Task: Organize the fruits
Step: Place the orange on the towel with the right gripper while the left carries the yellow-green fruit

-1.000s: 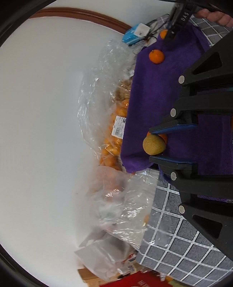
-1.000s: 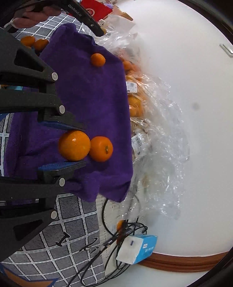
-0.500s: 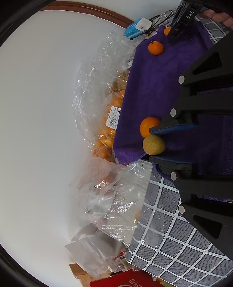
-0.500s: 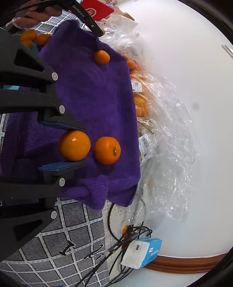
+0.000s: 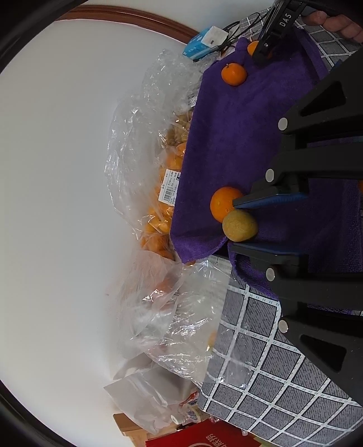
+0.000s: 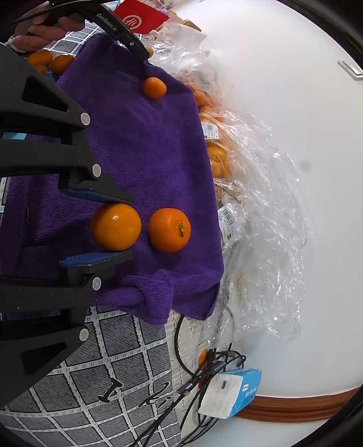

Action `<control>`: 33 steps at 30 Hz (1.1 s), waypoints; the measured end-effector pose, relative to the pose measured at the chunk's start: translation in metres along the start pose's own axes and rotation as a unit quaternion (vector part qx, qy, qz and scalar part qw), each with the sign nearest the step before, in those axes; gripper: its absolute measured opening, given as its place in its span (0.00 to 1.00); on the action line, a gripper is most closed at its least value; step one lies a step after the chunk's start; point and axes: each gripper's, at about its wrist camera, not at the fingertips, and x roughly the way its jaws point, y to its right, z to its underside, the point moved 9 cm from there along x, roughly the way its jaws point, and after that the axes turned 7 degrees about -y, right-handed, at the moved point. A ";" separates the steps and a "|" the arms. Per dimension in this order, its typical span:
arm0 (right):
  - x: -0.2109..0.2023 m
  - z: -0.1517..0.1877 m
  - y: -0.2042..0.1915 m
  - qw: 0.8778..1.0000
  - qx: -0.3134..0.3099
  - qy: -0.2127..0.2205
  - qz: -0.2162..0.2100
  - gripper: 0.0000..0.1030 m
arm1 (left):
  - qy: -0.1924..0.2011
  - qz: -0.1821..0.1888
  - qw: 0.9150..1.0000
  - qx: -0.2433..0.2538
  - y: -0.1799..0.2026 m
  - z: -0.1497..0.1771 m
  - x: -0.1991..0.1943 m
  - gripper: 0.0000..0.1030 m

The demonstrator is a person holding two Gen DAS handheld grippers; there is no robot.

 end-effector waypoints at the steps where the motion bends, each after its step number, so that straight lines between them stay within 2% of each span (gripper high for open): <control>1: 0.000 0.001 0.000 1.000 -0.001 -0.001 0.001 0.31 | -0.002 -0.001 1.000 0.001 0.000 0.001 0.001 0.22; 22: 0.008 0.006 -0.002 1.000 -0.017 -0.013 0.016 0.31 | -0.024 -0.002 1.000 0.011 0.000 0.004 0.010 0.23; 27: 0.003 0.005 -0.003 1.000 -0.012 -0.006 0.004 0.41 | -0.030 -0.007 0.999 0.012 -0.001 0.006 0.011 0.23; 33: -0.004 0.002 -0.001 1.000 0.006 0.005 -0.017 0.47 | -0.040 -0.013 0.999 0.007 -0.006 0.006 0.016 0.23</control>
